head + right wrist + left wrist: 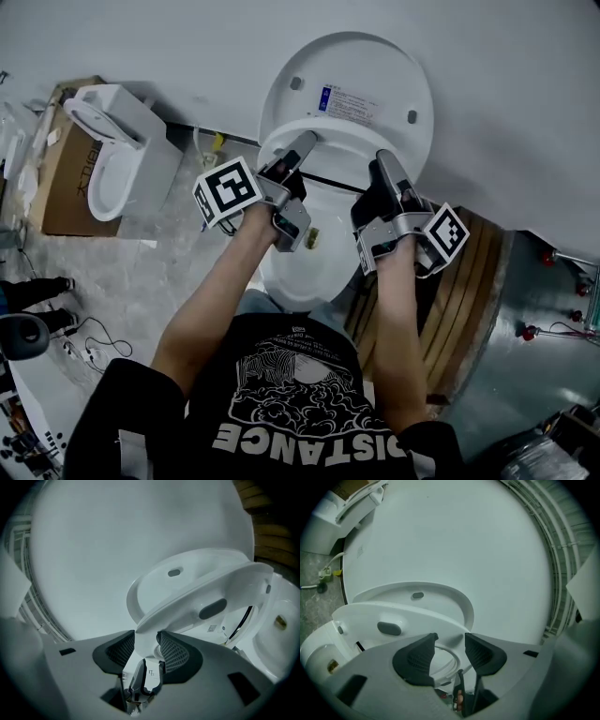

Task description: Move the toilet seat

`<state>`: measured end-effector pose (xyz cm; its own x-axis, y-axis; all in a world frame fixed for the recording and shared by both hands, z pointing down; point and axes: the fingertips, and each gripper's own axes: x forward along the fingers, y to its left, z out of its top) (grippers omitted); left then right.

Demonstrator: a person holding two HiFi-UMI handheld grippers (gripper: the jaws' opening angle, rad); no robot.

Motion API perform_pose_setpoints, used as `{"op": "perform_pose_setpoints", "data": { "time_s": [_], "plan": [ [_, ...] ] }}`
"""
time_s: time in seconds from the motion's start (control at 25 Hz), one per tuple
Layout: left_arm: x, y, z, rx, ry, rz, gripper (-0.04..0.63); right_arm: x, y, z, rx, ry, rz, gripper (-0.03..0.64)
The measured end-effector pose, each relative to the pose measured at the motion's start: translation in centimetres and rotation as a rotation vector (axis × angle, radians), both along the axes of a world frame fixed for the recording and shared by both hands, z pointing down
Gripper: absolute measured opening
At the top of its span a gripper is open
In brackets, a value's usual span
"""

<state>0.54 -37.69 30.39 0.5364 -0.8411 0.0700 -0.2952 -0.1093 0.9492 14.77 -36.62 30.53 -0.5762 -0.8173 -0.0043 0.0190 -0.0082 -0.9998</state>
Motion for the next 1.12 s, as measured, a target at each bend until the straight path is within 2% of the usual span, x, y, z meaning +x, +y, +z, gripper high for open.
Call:
{"op": "perform_pose_setpoints", "data": {
  "time_s": [0.16,0.4,0.68,0.8,1.12],
  "plan": [
    [0.3,-0.4,-0.5,0.013,-0.039,0.007,0.199,0.0,-0.3,-0.4,0.022,0.077,-0.005,0.166],
    [0.7,-0.6,0.0,0.031,-0.069,0.039,0.192,0.3,-0.4,0.6,0.044,0.129,0.021,0.124],
    [1.2,-0.7,-0.3,0.074,-0.116,0.085,0.184,0.6,-0.5,0.1,0.102,0.405,0.058,0.114],
    [1.9,-1.1,-0.5,0.086,-0.12,0.11,0.179,0.5,-0.9,-0.9,0.134,0.429,0.085,0.11],
    [2.5,-3.7,-0.1,0.082,-0.142,0.156,0.179,0.7,-3.7,-0.8,0.148,0.518,0.13,0.106]
  ]
}}
